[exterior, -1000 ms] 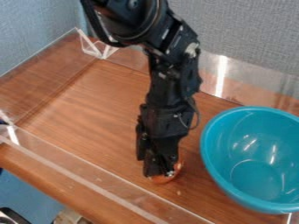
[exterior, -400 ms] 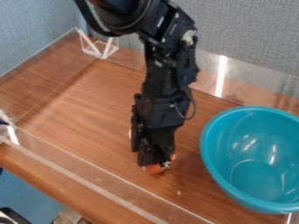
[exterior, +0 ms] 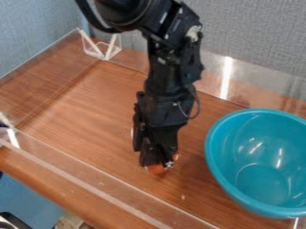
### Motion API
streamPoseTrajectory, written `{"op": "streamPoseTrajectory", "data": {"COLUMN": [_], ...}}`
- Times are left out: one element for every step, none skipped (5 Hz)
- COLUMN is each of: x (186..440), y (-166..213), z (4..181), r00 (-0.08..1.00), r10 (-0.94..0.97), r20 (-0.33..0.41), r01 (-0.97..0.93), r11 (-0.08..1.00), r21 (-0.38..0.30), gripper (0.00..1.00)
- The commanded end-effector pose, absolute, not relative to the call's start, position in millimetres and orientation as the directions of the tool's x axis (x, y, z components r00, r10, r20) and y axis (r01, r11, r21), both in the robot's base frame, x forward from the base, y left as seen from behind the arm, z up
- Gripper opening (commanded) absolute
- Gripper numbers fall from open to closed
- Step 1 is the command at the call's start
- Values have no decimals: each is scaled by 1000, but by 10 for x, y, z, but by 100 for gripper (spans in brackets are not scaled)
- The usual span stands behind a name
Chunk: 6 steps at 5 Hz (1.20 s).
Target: Put the mushroom in the blue bowl
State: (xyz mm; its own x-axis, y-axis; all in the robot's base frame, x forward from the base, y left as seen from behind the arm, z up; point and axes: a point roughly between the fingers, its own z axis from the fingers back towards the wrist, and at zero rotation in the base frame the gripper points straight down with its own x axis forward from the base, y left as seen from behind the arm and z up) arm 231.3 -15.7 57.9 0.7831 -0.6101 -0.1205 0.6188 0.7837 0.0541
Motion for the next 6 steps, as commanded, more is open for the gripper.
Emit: {"op": "streamPoseTrajectory", "data": {"x": [2424,2429,2434,2440,2449,2472], "y": [-214,-232,-257,-282,-322,-385], "z": [784,807,852,894,962,1078], "r00": [783,776,767,760,749,733], "r10": [-620,-629,-639,-648,-662,-680], "r20": [-53,-53,-50,-46,-37,-24], "r01": [622,631,640,649,660,675], "r11": [777,769,760,752,740,723], "r21": [102,107,114,120,128,144], "gripper": [0,0,0,0,0,0]}}
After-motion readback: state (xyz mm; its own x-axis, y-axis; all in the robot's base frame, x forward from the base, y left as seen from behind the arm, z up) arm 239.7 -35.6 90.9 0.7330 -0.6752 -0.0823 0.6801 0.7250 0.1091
